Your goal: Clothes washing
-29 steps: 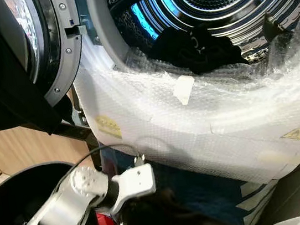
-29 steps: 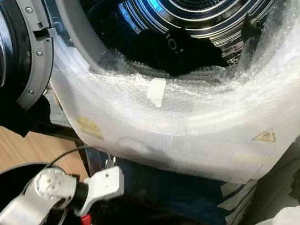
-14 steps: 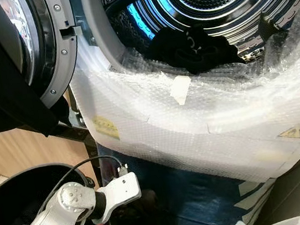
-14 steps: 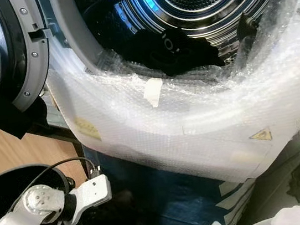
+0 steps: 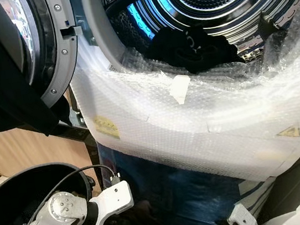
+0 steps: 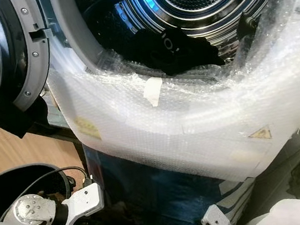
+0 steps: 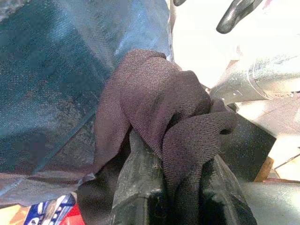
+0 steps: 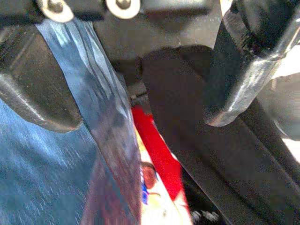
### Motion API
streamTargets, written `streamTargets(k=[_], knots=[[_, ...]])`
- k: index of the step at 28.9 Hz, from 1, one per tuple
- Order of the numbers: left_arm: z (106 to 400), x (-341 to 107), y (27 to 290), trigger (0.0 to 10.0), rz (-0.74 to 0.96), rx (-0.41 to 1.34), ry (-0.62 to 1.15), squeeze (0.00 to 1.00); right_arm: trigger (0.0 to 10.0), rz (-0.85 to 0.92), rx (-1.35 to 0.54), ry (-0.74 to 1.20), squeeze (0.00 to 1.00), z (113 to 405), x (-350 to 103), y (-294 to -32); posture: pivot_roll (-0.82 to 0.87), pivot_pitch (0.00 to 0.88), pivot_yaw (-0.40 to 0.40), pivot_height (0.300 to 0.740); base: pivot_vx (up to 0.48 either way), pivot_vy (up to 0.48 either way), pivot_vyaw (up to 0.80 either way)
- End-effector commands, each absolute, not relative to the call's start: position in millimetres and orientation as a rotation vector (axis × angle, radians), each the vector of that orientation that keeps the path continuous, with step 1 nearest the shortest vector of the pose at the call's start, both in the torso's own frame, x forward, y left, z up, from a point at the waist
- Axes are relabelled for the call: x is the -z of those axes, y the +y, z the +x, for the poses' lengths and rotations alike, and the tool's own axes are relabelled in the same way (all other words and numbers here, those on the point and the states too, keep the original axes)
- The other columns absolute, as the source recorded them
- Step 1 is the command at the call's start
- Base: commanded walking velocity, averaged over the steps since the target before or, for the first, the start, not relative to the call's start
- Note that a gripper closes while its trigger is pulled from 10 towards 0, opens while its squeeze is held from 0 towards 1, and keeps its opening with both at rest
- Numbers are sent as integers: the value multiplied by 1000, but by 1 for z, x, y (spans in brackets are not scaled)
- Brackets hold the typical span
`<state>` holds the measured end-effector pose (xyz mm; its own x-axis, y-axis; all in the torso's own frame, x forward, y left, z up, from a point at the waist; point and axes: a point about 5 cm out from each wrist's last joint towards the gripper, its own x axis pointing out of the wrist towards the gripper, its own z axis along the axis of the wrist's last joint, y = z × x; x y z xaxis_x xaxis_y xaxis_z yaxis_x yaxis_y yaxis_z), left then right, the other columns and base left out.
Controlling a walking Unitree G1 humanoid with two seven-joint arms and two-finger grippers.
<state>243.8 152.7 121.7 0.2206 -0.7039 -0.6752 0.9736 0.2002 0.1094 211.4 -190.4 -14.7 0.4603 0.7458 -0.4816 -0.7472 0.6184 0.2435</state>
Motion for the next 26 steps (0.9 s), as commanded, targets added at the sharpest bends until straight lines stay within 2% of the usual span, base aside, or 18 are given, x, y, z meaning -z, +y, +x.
streamTargets(k=[1, 7, 13, 18, 21, 26], knots=[[250, -131, 143, 0, 615, 1268, 481, 0, 10000, -28, -960, 595, 1000, 211, 10, -193, -30, 0, -28, 740, 0, 0, 0], [256, -135, 123, 0, 592, 1300, 401, 0, 10000, 46, -1087, 524, 1000, 209, -10, -171, -43, 0, -20, 740, 0, 0, 0], [254, -136, 117, 0, 616, 1339, 381, 0, 10000, 43, -1095, 501, 1000, 214, -13, -151, -28, 0, -21, 740, 0, 0, 0], [255, -137, 110, 0, 609, 1334, 352, 0, 10000, 47, -1064, 508, 1000, 219, -13, -148, -16, 0, -28, 740, 0, 0, 0], [265, -140, 107, 0, 628, 1246, 285, 0, 10000, 43, -1025, 488, 1000, 226, -16, -149, -14, 0, -31, 740, 0, 0, 0], [267, -142, 100, 0, 600, 1230, 247, 0, 10000, 79, -1034, 448, 1000, 231, -23, -145, -7, 0, -32, 740, 0, 0, 0]])
